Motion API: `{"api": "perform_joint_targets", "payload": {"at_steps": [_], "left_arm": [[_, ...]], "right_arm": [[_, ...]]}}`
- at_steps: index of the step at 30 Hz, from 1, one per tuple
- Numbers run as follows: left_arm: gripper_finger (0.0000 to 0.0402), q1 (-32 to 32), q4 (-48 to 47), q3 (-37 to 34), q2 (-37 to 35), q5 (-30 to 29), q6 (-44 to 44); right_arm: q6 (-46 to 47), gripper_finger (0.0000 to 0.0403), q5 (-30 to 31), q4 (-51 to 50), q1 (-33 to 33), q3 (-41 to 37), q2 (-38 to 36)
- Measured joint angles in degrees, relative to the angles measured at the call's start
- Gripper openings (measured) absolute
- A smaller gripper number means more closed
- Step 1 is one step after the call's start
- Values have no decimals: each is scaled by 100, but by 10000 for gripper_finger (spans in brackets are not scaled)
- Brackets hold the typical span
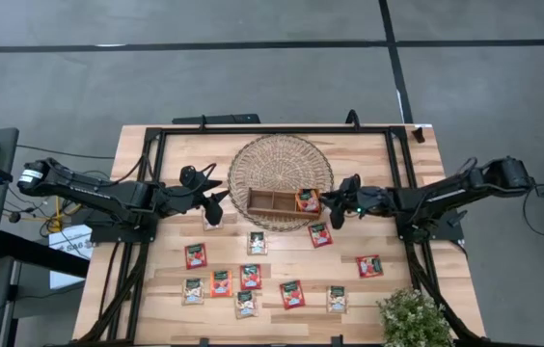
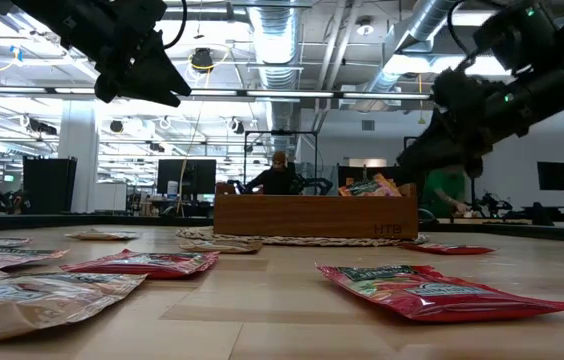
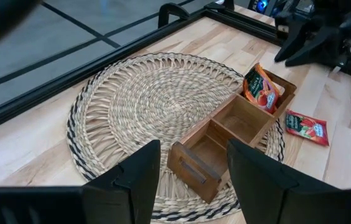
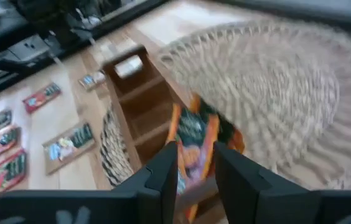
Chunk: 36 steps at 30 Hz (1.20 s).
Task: Pick & Place Tea
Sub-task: Put the orange tea bag into the right section of the wooden organizer
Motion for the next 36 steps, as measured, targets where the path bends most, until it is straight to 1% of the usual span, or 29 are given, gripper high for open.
{"api": "perform_joint_targets", "payload": {"at_steps": [3,4,6,9,12,17,23,26,30,36], "left_arm": [[177,-2,0,0,2,2,-2],[177,-1,0,0,2,1,-1],[177,-1,0,0,2,0,-1],[177,-2,-4,0,2,0,0],[177,-2,-3,0,2,1,-2],[177,-2,-20,0,2,2,-2],[177,-2,-35,0,2,4,-20],[177,-2,-35,0,2,4,-24],[177,-2,-35,0,2,4,-26],[177,-2,-35,0,6,4,-24]], "right_arm": [[-503,92,-96,-359,0,345,-217],[-742,92,-169,-617,-14,550,-249],[-1258,92,-284,-1450,-63,1004,-229],[-1879,92,-302,-2726,-214,1729,82],[-2376,92,-407,-3404,-387,2282,487],[-3067,92,-435,-3765,-696,2809,1033],[-3352,92,-455,-3919,-981,3046,1309],[-3356,92,-599,-4116,-976,3057,1393],[-3311,92,-618,-4401,-869,3049,1463],[-3308,92,-601,-4442,-780,3054,1459]]}}
